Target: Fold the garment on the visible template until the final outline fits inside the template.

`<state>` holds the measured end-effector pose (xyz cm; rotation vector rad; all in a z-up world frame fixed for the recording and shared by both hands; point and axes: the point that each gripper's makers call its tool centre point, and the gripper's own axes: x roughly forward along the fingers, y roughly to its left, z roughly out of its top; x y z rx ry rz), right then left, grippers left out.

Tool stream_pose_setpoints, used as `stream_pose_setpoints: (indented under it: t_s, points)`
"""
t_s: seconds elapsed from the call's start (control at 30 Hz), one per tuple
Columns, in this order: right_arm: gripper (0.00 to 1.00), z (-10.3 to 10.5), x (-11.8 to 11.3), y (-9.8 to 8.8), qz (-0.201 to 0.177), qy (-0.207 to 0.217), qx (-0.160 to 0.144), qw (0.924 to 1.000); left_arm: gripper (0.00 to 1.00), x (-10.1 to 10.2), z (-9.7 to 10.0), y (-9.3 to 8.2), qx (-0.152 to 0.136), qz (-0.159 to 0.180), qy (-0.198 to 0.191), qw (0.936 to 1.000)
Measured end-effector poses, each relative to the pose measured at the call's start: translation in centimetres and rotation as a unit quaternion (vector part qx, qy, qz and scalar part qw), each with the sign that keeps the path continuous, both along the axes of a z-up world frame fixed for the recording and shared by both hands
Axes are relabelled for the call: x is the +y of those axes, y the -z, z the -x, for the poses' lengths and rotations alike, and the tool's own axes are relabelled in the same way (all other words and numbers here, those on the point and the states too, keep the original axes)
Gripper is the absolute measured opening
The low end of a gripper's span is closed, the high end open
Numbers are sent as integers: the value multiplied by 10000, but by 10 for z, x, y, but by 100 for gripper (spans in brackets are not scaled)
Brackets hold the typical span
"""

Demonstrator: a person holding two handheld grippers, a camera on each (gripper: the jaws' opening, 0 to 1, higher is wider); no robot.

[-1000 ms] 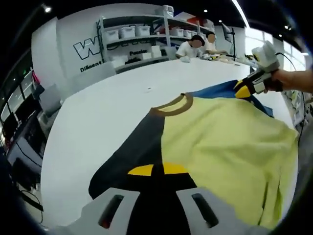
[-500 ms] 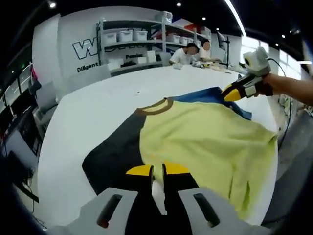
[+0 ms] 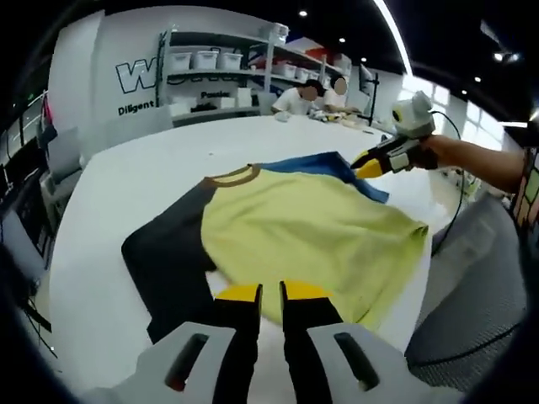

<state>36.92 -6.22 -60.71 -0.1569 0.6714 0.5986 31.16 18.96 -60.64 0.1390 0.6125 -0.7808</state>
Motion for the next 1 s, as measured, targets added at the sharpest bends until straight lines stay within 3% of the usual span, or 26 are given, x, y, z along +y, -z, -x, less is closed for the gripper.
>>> stream_pose_setpoints:
  t_s: [0.27, 0.4, 0.5, 0.63, 0.7, 1.0]
  points:
    - [26, 30, 5, 10, -8, -362, 210, 9991, 12, -7, 34, 5, 217, -19, 487, 9986]
    - [25, 50, 16, 20, -269, -961, 626, 9930, 14, -8, 45, 12, 411, -99, 675, 9968]
    - [25, 58, 18, 18, -256, -1173, 583, 9911, 17, -8, 49, 15, 447, -167, 787, 9958]
    - [24, 75, 23, 17, -548, -1409, 747, 9857, 20, -8, 54, 25, 645, -238, 907, 9935]
    - [24, 82, 22, 19, -530, -1551, 819, 9831, 19, -8, 59, 30, 772, -309, 965, 9919]
    - [24, 120, 9, 23, -382, -2071, 1176, 9705, 4, -3, 63, 36, 783, -337, 922, 9921]
